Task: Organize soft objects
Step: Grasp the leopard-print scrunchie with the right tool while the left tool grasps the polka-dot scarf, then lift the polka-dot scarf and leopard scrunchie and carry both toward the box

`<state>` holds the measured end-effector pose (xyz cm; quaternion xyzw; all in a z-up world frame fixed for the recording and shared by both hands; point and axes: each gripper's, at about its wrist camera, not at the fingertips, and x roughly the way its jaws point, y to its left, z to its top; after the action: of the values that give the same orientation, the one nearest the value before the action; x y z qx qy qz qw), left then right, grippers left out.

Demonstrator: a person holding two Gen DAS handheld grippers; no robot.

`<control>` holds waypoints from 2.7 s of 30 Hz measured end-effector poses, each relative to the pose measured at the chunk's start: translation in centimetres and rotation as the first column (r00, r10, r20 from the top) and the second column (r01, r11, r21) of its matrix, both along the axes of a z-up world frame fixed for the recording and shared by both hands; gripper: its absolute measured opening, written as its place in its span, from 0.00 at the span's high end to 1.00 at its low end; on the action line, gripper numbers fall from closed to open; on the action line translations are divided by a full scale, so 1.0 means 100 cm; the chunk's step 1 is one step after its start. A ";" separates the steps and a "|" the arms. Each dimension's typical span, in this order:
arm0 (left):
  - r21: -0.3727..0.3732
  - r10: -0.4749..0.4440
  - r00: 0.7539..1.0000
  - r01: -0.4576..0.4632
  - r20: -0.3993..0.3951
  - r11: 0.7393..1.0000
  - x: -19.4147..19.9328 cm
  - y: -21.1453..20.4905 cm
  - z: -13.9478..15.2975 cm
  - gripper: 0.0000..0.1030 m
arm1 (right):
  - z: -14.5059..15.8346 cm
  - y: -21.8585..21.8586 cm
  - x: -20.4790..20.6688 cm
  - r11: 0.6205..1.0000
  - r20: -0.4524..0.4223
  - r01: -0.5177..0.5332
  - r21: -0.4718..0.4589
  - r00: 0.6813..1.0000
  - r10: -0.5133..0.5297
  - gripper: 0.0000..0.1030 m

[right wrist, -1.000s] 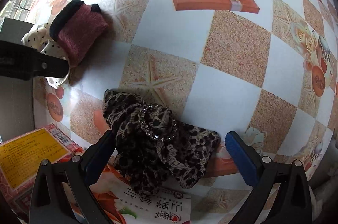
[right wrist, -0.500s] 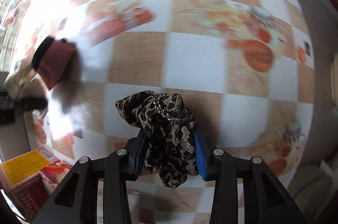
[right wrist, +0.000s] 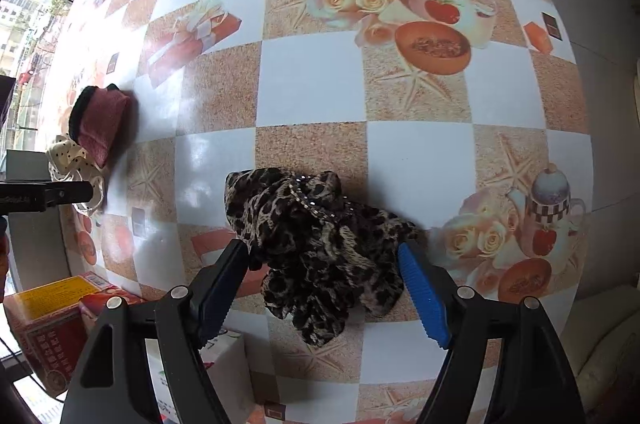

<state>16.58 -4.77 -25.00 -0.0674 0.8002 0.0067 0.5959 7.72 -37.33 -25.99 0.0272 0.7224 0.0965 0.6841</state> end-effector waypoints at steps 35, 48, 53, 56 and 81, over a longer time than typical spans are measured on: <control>0.086 -0.159 0.980 0.150 0.120 0.985 0.000 -0.073 0.017 0.78 | -0.010 0.058 0.049 0.997 0.000 0.076 -0.029 0.997 -0.076 0.70; 0.004 -0.255 0.942 0.260 0.218 0.966 0.004 -0.126 0.089 0.78 | 0.037 0.011 0.029 0.983 0.011 0.184 -0.003 0.983 -0.184 0.70; -0.034 -0.296 0.923 0.313 0.246 0.949 -0.027 -0.135 0.099 0.78 | 0.046 0.006 0.006 0.975 -0.002 0.221 0.009 0.975 -0.221 0.70; -0.050 -0.320 0.910 0.344 0.263 0.938 -0.044 -0.145 0.097 0.78 | 0.049 0.002 -0.008 0.972 -0.011 0.235 0.011 0.972 -0.235 0.70; -0.127 -0.451 0.831 0.511 0.324 0.850 -0.185 -0.146 0.145 0.78 | 0.089 0.030 -0.142 0.948 -0.061 0.319 -0.025 0.946 -0.320 0.70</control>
<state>-1.96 -19.35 -10.48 0.0750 0.6939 -0.2376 0.6756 -6.52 -34.30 -17.07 0.1416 0.7308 -0.0219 0.6673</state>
